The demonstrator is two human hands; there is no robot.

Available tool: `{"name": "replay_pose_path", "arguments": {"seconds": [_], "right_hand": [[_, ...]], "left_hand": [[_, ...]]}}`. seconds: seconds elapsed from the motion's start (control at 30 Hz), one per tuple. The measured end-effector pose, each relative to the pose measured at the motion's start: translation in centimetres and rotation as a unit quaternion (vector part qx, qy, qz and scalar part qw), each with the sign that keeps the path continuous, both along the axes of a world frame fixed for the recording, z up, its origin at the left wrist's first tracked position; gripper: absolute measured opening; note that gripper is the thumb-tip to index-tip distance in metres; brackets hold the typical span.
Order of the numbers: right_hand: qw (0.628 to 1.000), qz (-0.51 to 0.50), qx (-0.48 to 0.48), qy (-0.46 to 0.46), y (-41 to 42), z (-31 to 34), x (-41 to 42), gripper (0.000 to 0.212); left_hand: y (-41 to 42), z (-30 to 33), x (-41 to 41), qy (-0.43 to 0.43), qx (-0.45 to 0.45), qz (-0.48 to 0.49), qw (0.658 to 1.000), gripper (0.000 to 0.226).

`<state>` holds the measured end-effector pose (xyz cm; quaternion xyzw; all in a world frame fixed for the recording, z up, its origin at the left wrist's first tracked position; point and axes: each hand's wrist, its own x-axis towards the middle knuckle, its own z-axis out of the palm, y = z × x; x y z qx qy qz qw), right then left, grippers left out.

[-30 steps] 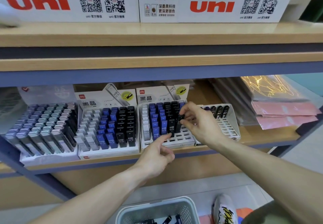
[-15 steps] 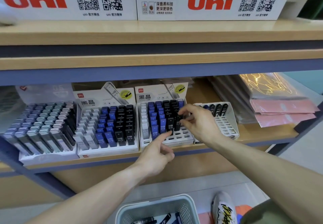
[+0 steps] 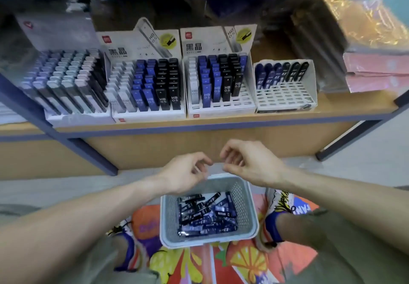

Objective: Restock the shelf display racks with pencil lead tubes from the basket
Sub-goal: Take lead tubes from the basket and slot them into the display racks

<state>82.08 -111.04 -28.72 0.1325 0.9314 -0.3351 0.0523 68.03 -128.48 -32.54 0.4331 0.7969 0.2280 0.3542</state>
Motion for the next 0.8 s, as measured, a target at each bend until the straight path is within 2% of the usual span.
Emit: {"name": "replay_pose_path", "arguments": {"seconds": [0.13, 0.27, 0.53, 0.67, 0.8], "right_hand": [[0.989, 0.049, -0.026, -0.134, -2.5, -5.4, 3.5, 0.024], [0.977, 0.049, -0.04, -0.204, -4.5, -10.7, 3.7, 0.029], [0.95, -0.039, -0.055, -0.305, -5.2, -19.6, 2.1, 0.045], [0.951, -0.055, -0.059, -0.3, -5.9, -22.7, 1.6, 0.055], [0.956, -0.054, -0.055, -0.282, -6.8, -25.2, 0.3, 0.059]], "left_hand": [[-3.8, -4.4, 0.8, 0.043, -0.101, -0.098, 0.989, 0.039], [-5.8, -8.5, 0.8, 0.065, -0.186, -0.135, 0.971, 0.047], [-6.0, -15.9, 1.7, 0.037, -0.251, -0.052, 0.966, 0.06], [-5.1, -19.0, 3.0, 0.034, -0.245, 0.008, 0.969, 0.061], [-4.0, -21.7, 3.7, 0.076, -0.235, 0.032, 0.969, 0.064]]}}
